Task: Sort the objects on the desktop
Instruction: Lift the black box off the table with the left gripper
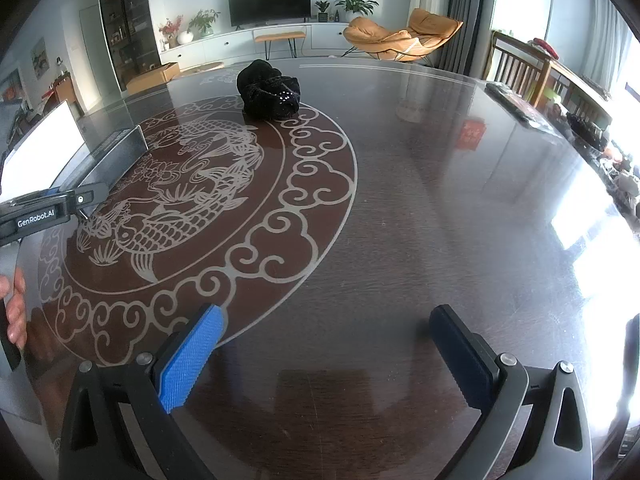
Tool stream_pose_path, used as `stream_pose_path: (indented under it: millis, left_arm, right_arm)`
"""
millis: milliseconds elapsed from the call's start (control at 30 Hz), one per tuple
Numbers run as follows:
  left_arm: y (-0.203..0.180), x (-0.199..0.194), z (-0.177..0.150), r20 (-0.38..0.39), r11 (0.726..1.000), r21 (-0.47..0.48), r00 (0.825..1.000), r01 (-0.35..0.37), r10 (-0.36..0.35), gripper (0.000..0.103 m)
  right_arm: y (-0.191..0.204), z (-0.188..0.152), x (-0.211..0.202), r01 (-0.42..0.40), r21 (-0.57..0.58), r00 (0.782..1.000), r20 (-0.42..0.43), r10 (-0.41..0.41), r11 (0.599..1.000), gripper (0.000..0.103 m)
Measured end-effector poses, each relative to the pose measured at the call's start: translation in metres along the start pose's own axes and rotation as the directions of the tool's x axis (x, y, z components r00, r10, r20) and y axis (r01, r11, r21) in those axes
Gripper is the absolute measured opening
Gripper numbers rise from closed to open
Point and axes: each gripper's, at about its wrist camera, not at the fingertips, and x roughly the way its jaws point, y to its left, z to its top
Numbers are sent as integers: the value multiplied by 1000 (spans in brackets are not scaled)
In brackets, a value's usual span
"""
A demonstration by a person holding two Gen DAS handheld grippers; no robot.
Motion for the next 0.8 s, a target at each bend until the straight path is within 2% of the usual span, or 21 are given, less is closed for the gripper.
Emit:
stream_pose_path:
  millis: [33, 133, 433, 567, 800]
  left_arm:
    - [0, 3, 2, -4, 1000, -1, 1000, 4, -4, 86]
    - [-7, 12, 7, -27, 1000, 24, 999, -17, 18, 102]
    - [-5, 12, 13, -38, 1000, 15, 999, -24, 25, 103]
    - [-3, 1, 6, 21, 999, -4, 999, -44, 44, 58]
    - [4, -21, -23, 30, 999, -24, 998, -46, 47, 58]
  right_arm:
    - [0, 0, 0, 0, 0, 1000, 0, 0, 1000, 103]
    - [0, 0, 0, 1, 0, 1000, 0, -1, 1000, 103]
    - [0, 0, 0, 0, 1, 1000, 0, 0, 1000, 103]
    - [0, 0, 0, -1, 1, 1000, 0, 1, 1000, 103]
    - [0, 0, 0, 0, 1, 1000, 0, 0, 1000, 103]
